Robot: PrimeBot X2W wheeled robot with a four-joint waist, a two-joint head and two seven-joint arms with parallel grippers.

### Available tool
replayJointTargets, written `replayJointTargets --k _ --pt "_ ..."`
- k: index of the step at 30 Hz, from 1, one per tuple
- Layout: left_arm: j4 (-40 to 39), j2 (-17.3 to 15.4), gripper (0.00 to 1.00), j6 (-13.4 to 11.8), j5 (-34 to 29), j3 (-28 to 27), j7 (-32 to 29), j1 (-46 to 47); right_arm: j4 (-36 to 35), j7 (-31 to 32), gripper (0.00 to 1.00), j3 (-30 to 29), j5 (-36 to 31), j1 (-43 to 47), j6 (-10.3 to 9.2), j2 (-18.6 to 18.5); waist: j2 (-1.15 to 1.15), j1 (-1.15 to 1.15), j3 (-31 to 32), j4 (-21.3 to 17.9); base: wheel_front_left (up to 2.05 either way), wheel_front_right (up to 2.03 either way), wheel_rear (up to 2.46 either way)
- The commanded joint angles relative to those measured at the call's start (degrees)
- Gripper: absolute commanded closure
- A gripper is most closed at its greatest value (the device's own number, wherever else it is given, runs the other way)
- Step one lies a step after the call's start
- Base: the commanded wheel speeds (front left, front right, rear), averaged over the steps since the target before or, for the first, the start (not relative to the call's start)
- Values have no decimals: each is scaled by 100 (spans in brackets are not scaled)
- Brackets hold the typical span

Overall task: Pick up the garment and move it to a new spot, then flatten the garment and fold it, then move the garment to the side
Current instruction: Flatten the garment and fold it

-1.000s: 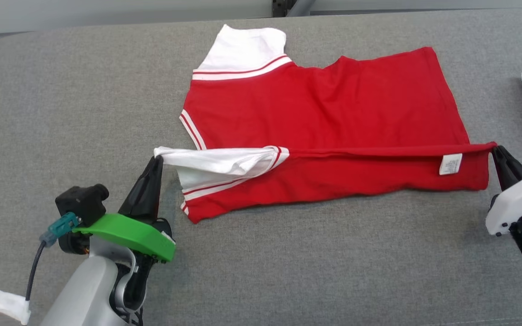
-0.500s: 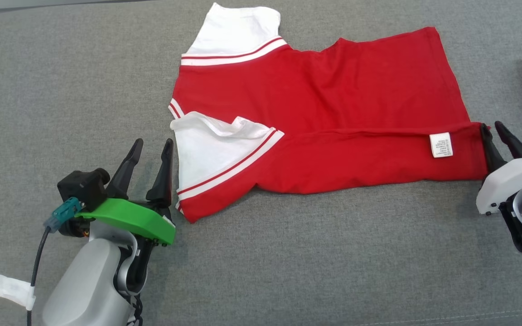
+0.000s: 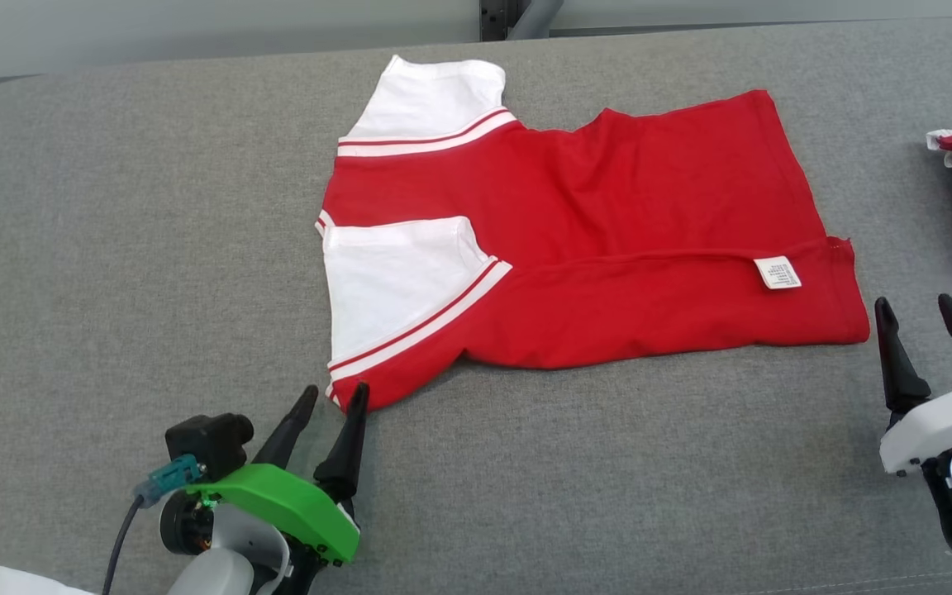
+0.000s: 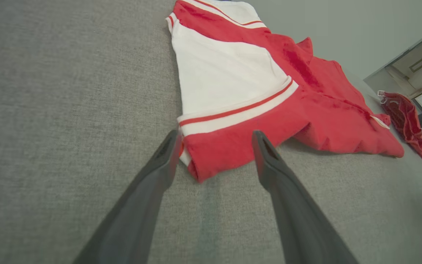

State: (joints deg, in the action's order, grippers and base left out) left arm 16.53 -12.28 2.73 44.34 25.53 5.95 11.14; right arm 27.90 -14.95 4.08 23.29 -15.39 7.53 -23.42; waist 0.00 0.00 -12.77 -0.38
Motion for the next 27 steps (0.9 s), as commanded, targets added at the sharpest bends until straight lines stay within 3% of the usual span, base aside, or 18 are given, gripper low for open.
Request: replayJointTargets --k 1,7,8,10,12,21,23,24,27 --pt "-44 -60 0 -54 41 5 -65 -36 -42 -24 0 -8 45 73 -9 24 0 0 39 -28 0 0 0" --pt "-165 -112 3 -398 55 97 -653 -33 -110 -28 0 123 88 196 -9 40 0 0 26 -110 0 0 0" --pt "-174 -112 9 -448 62 95 -713 -5 -109 -28 0 139 89 181 -9 37 0 0 17 -124 0 0 0" --pt "-153 -129 37 -564 58 90 -834 38 -103 -28 0 164 87 141 -9 37 0 0 1 -148 0 0 0" --pt "-127 -142 48 -673 33 92 -927 71 -99 -28 0 191 81 113 -9 49 0 0 -15 -172 0 0 0" --pt "-20 -121 62 -671 168 134 -1131 126 -59 -29 0 306 139 6 -9 54 0 0 -85 -204 0 0 0" --pt "28 -121 75 -655 167 151 -1138 147 7 -29 0 370 171 -54 -9 74 0 0 -99 -197 0 0 0" --pt "50 -121 100 -642 161 159 -1130 159 51 -29 0 411 210 -89 -9 80 0 0 -105 -194 0 0 0" --pt "70 -133 100 -582 161 155 -1057 195 236 -24 0 530 393 -218 -9 121 0 0 -108 -178 0 0 0"
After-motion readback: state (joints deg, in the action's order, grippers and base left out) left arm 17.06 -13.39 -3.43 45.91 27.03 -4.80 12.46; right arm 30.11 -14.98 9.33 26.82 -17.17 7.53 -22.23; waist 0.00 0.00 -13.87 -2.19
